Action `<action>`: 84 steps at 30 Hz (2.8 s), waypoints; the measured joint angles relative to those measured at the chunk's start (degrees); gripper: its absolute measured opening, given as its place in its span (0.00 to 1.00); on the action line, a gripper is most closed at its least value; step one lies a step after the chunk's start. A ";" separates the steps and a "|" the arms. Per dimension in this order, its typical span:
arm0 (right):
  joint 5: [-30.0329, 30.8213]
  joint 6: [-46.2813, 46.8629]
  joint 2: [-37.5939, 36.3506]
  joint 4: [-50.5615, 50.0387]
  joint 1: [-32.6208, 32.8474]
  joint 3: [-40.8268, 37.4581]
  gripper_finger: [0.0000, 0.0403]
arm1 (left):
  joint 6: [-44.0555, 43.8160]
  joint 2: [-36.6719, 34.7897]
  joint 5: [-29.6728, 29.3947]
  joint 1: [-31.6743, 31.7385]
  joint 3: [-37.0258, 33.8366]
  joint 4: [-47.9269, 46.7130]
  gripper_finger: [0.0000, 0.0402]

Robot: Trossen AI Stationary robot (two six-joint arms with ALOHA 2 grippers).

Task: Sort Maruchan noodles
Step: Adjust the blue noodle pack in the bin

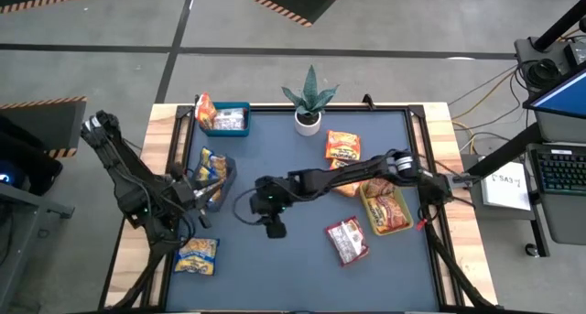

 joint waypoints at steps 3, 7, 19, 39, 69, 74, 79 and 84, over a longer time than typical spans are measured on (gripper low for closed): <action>0.58 0.86 -5.69 10.10 0.04 -11.04 0.36 | -0.71 0.70 3.33 2.25 0.00 0.44 0.09; 1.44 -0.10 -14.67 22.13 -0.18 -25.08 0.36 | -0.75 1.36 6.81 6.10 -0.02 1.66 0.09; 4.93 -4.57 -37.75 40.44 -5.49 -53.57 0.36 | 9.91 2.25 32.39 21.43 5.52 2.38 0.09; 4.89 -3.16 -46.70 49.25 -9.54 -65.46 0.36 | 37.53 7.38 73.17 53.13 7.87 -20.70 0.09; 4.15 0.04 -46.13 48.82 -9.36 -66.51 0.36 | 58.94 24.51 74.51 65.26 3.93 -17.41 0.33; 4.11 0.75 -46.13 48.74 -9.36 -66.51 0.36 | 58.98 24.67 75.12 65.46 3.13 -17.20 0.28; 4.11 1.05 -46.13 48.48 -9.36 -66.51 0.36 | 58.99 24.67 76.23 65.44 1.87 -16.47 0.25; 4.13 1.05 -46.13 48.14 -9.10 -66.51 0.36 | 59.39 24.67 76.49 65.43 1.81 -16.32 0.16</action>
